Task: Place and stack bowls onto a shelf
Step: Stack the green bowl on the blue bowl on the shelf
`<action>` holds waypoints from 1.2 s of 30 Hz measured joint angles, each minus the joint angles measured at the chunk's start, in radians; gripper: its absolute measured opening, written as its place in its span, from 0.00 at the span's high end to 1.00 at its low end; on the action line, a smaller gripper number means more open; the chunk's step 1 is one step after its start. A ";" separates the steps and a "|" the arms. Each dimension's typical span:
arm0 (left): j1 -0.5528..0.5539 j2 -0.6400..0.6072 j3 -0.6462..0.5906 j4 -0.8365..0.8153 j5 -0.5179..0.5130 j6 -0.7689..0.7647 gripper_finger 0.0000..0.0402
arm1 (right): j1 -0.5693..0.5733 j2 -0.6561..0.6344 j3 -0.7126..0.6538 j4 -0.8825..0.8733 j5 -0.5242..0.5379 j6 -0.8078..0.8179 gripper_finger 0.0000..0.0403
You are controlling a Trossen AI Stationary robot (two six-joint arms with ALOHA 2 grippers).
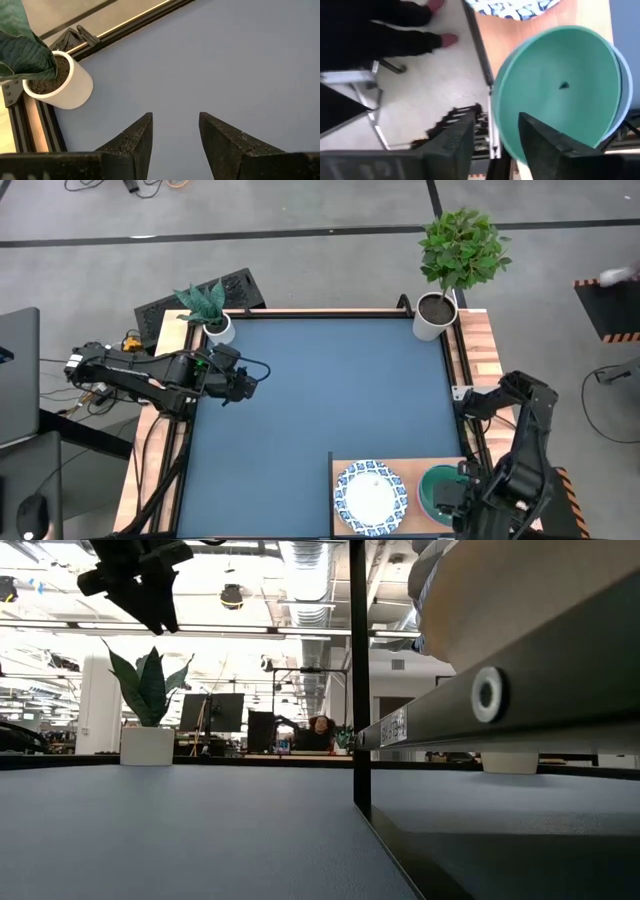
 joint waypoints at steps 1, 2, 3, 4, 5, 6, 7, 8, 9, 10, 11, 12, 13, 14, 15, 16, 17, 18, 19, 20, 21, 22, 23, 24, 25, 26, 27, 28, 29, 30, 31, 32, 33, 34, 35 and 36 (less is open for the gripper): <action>0.000 0.000 0.000 0.000 -0.001 0.000 0.63 | -0.002 -0.003 0.019 -0.001 0.004 0.006 0.57; 0.000 0.000 0.000 0.000 -0.001 0.000 0.63 | -0.005 -0.004 0.037 -0.013 0.008 0.019 0.61; 0.000 0.000 0.000 0.000 -0.005 0.000 0.63 | -0.003 -0.004 0.053 -0.027 0.014 0.029 0.66; 0.000 0.000 0.000 0.001 -0.012 0.000 0.63 | 0.000 -0.004 0.063 -0.033 0.025 0.039 0.72; 0.000 0.000 0.000 0.001 -0.021 0.000 0.63 | 0.005 -0.004 0.067 -0.034 0.038 0.050 0.80; 0.000 0.000 0.000 0.001 -0.026 0.000 0.63 | 0.007 -0.004 0.067 -0.034 0.050 0.057 0.87; 0.000 0.000 0.000 0.001 -0.030 0.000 0.63 | 0.010 -0.003 0.067 -0.036 0.068 0.068 0.93; 0.000 0.000 0.000 0.001 -0.033 0.000 0.63 | 0.014 0.000 0.067 -0.036 0.088 0.083 0.95; 0.000 0.000 0.000 0.000 -0.037 0.000 0.63 | 0.018 0.008 0.066 -0.036 0.101 0.100 0.95; 0.000 0.000 0.000 0.000 -0.040 0.000 0.63 | 0.017 0.017 0.065 -0.037 0.105 0.111 0.95; 0.000 0.000 0.000 0.001 -0.043 0.000 0.63 | 0.014 0.033 0.064 -0.037 0.109 0.118 0.94; 0.000 0.000 0.000 0.000 -0.046 0.000 0.63 | 0.014 0.050 0.063 -0.036 0.109 0.121 0.94; 0.000 0.000 0.000 0.000 -0.046 0.000 0.63 | 0.016 0.067 0.062 -0.036 0.108 0.123 0.95; 0.000 0.000 0.000 0.001 -0.047 0.000 0.63 | 0.018 0.082 0.062 -0.036 0.109 0.123 0.95; 0.000 0.000 0.000 0.001 -0.047 0.000 0.63 | 0.021 0.095 0.062 -0.037 0.109 0.123 0.96; 0.000 0.000 0.000 0.000 -0.047 0.000 0.63 | 0.023 0.108 0.062 -0.036 0.112 0.124 0.96; 0.000 0.000 0.000 0.001 -0.047 0.000 0.63 | 0.022 0.122 0.063 -0.037 0.117 0.128 0.96; 0.000 0.000 0.000 0.001 -0.047 0.000 0.63 | 0.022 0.136 0.063 -0.037 0.122 0.132 0.96; 0.000 0.000 0.000 0.000 -0.047 0.000 0.63 | 0.023 0.151 0.063 -0.036 0.124 0.134 0.96; 0.000 0.000 0.000 0.001 -0.047 0.000 0.63 | 0.023 0.163 0.062 -0.033 0.123 0.134 0.96; 0.000 0.000 0.000 0.001 -0.047 0.000 0.63 | 0.022 0.172 0.062 -0.029 0.124 0.134 0.96; 0.000 0.000 0.000 0.001 -0.047 0.000 0.63 | 0.022 0.177 0.062 -0.025 0.124 0.134 0.96; 0.000 0.000 0.000 0.001 -0.047 0.000 0.63 | 0.022 0.179 0.062 -0.024 0.124 0.134 0.96; 0.000 0.000 0.000 0.001 -0.047 0.000 0.63 | 0.027 0.179 0.062 -0.024 0.126 0.134 0.96; 0.000 0.000 0.000 0.001 -0.047 0.000 0.63 | 0.031 0.179 0.062 -0.025 0.132 0.134 0.96; 0.000 0.000 0.000 0.000 -0.047 0.000 0.63 | 0.032 0.179 0.063 -0.027 0.135 0.135 0.96; 0.000 0.000 0.000 0.001 -0.047 0.000 0.63 | 0.030 0.175 0.062 -0.030 0.139 0.147 0.96; 0.000 0.000 0.000 0.001 -0.047 0.000 0.63 | 0.029 0.166 0.062 -0.026 0.146 0.163 0.96; 0.000 0.000 0.000 0.000 -0.045 0.000 0.63 | 0.031 0.151 0.065 -0.027 0.166 0.178 0.96; 0.000 0.000 0.000 0.000 -0.044 0.000 0.63 | 0.036 0.137 0.079 -0.036 0.200 0.192 0.96; 0.000 0.000 0.000 0.000 -0.041 0.000 0.63 | 0.040 0.119 0.095 -0.036 0.245 0.211 0.96; 0.000 0.000 0.000 0.000 -0.040 0.000 0.63 | 0.046 0.101 0.103 -0.034 0.297 0.233 0.96; 0.000 0.000 0.000 0.000 -0.040 0.000 0.63 | 0.056 0.086 0.104 -0.034 0.346 0.254 0.96; 0.000 0.000 0.000 0.000 -0.040 0.000 0.63 | 0.065 0.077 0.104 -0.039 0.381 0.279 0.96; 0.000 0.000 0.000 0.000 -0.040 0.000 0.63 | 0.072 0.074 0.102 -0.039 0.397 0.294 0.96; 0.000 0.000 0.000 0.000 -0.041 0.000 0.63 | 0.076 0.074 0.096 -0.037 0.397 0.297 0.96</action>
